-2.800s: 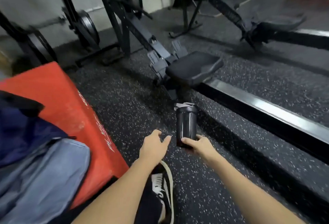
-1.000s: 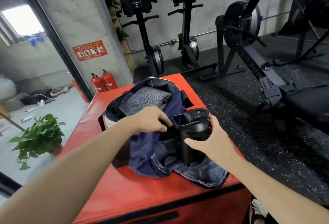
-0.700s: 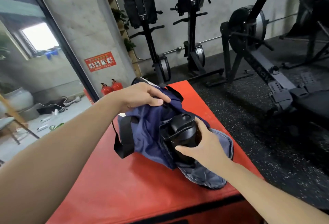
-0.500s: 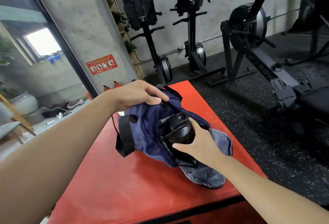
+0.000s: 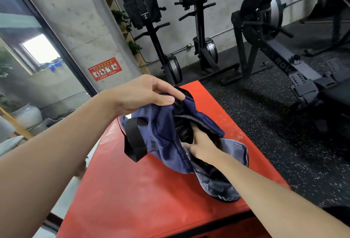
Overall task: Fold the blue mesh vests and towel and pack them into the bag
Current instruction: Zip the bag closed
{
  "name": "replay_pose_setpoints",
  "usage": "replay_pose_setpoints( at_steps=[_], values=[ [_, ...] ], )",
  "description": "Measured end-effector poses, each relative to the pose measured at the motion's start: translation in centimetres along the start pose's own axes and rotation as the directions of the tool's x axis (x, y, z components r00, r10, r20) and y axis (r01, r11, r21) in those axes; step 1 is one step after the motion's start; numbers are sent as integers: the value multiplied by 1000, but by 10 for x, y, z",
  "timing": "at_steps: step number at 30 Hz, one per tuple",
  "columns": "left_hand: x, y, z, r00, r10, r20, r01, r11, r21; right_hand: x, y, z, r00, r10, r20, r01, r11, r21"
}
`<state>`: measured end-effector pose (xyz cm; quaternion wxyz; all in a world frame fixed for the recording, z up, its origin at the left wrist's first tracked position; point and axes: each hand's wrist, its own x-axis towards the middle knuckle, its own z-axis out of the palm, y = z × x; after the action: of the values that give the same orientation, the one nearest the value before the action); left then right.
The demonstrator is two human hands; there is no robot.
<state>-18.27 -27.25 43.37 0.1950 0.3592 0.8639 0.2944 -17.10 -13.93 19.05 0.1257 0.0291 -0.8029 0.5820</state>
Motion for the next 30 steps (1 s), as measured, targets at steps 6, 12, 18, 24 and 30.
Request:
replay_pose_setpoints(
  at_steps=[6,12,18,24,30],
  values=[
    [2,-5,19,992,6,124,-11,999,38,9,6,-7,988,-36,148,50,995,-92],
    [6,-40,33,1000,-7,13,3,958,285,2,15,-9,1000,16,23,-15,999,-45],
    [5,-73,64,997,79,-26,-45,777,628,-15,20,-16,998,28,53,-17,982,-190],
    [-3,-87,75,997,70,-27,-38,780,625,-37,13,-37,997,-23,-68,0,950,-314],
    [-24,-82,67,958,226,-176,-116,869,481,-70,-13,-60,984,-96,-153,64,977,-202]
  ],
)
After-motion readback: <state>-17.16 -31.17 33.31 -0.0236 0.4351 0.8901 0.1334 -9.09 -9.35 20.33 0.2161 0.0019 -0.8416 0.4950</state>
